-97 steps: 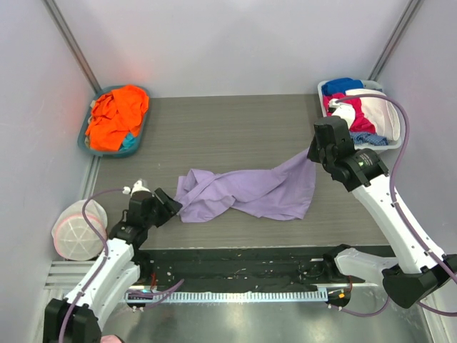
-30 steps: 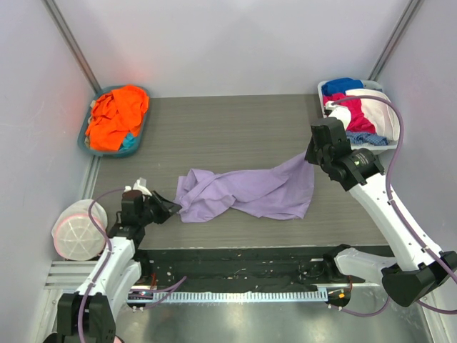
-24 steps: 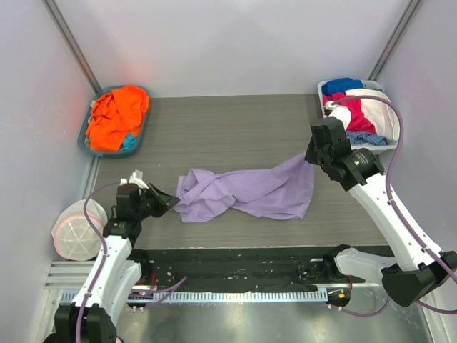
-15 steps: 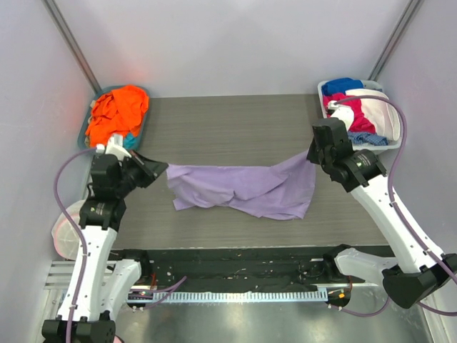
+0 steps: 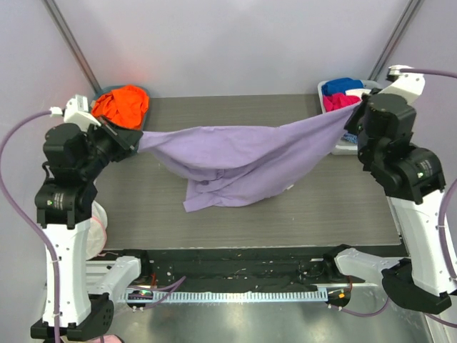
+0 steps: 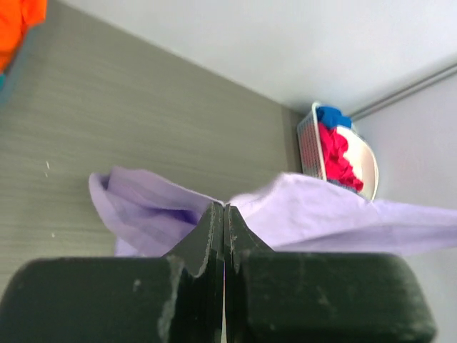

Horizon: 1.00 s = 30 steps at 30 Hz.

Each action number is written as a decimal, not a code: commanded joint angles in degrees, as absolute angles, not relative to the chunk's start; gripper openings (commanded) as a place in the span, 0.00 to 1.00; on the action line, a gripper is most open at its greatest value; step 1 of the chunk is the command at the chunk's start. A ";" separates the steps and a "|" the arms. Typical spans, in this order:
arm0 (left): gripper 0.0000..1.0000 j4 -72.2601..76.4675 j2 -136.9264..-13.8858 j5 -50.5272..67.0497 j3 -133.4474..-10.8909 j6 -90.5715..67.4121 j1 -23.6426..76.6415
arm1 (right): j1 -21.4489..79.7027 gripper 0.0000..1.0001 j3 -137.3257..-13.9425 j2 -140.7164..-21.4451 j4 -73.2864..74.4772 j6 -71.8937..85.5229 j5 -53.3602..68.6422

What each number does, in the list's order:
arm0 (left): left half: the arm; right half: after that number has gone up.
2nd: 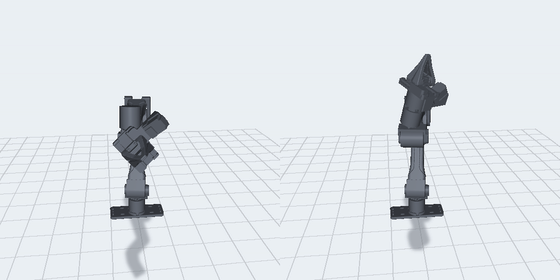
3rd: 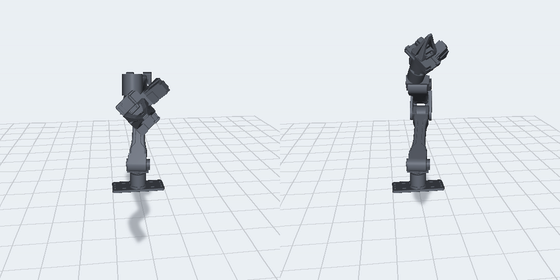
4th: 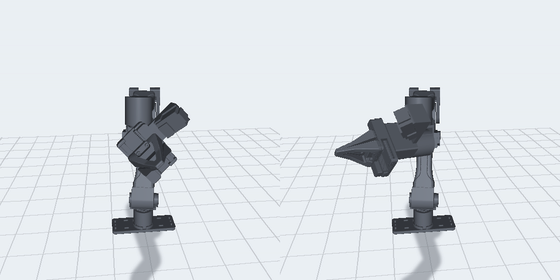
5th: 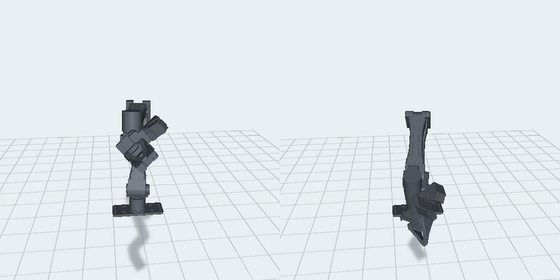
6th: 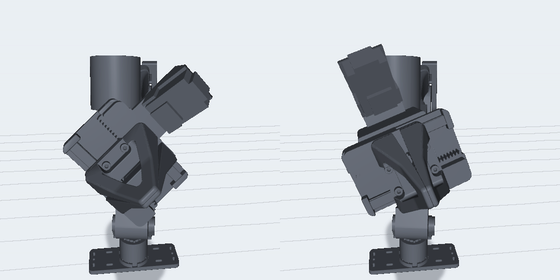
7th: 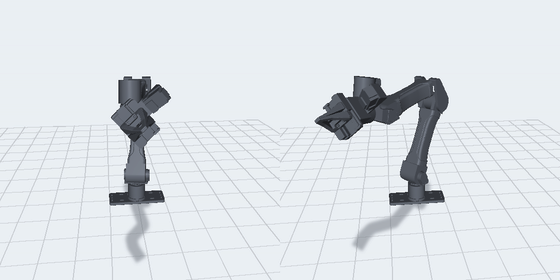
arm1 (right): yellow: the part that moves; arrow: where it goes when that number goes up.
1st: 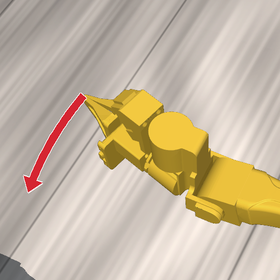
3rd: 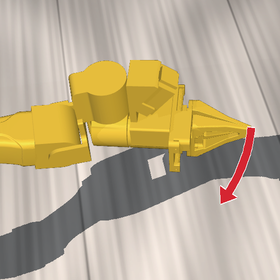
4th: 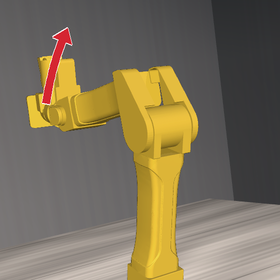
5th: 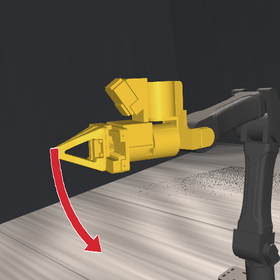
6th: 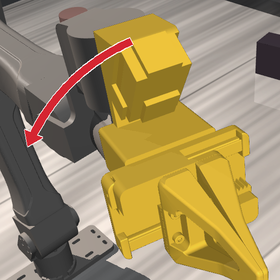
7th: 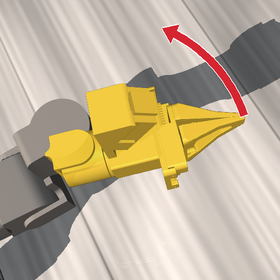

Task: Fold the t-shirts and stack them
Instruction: Flatten the tshirt out

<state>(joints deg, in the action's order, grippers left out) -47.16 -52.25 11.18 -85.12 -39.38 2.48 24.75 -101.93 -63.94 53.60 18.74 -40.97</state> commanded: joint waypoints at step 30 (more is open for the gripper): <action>0.00 -47.90 -74.62 17.31 -121.29 -32.70 2.20 | 24.26 0.01 -144.33 -87.37 45.00 5.71 -20.06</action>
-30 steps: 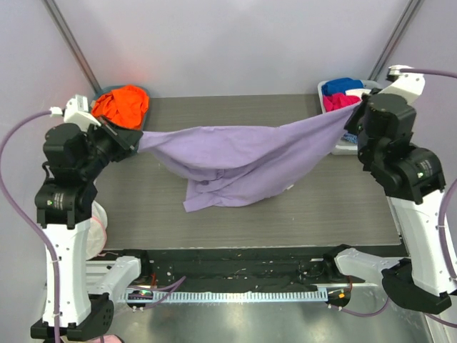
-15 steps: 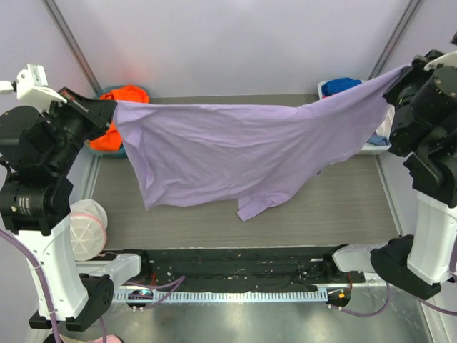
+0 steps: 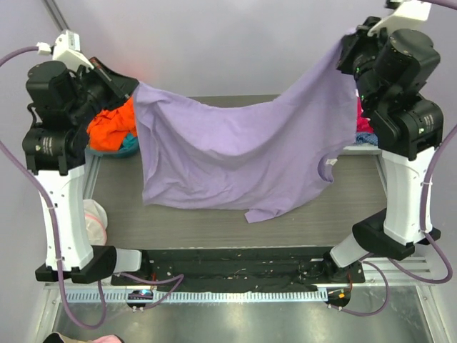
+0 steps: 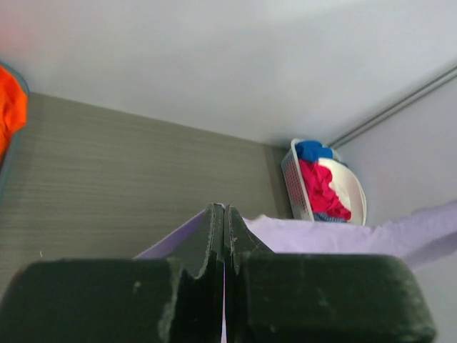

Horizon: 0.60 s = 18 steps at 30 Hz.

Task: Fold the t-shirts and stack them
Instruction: Flatten the tshirt out

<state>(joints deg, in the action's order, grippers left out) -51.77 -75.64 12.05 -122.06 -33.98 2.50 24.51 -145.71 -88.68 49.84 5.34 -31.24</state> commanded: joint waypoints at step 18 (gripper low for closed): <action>0.00 -44.56 -55.20 16.70 -124.61 -36.47 2.46 | 24.26 0.01 -146.52 -67.33 45.35 11.16 -6.52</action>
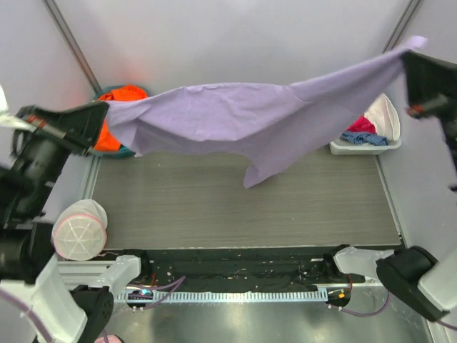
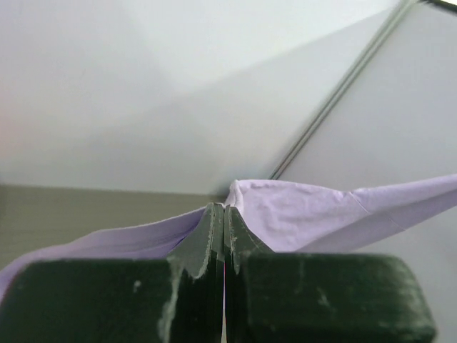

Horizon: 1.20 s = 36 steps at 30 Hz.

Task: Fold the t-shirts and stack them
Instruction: Flatten the tshirt out

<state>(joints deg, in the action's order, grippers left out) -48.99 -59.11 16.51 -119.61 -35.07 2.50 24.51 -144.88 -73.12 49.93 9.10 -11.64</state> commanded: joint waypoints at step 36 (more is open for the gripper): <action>0.00 9.93 -94.80 -6.42 -72.59 -27.33 6.42 | 5.02 0.01 -80.59 -98.23 -8.69 14.68 -7.13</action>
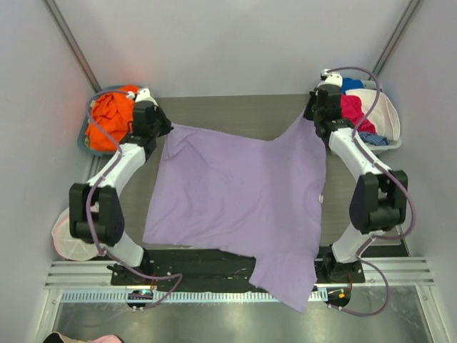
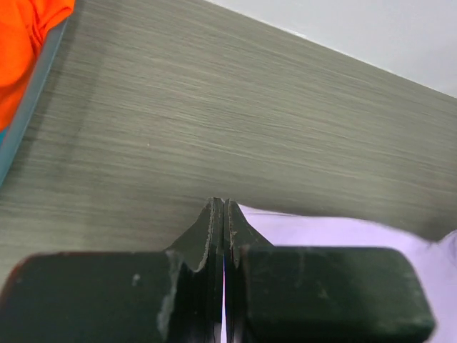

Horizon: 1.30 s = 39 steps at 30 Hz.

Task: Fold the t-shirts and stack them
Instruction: Flatten the tshirt out

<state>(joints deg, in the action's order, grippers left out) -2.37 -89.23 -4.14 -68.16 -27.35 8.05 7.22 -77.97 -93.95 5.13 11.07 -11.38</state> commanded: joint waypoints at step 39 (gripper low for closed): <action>1.00 -3.25 -92.74 -6.86 -85.13 -28.91 4.83 | -0.27 0.92 -100.41 -107.41 8.34 16.62 6.06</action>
<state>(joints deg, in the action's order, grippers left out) -2.04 -101.03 -7.88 -94.30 -27.07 4.12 -1.23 -106.61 -117.34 4.58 16.84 3.25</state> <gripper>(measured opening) 0.996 0.920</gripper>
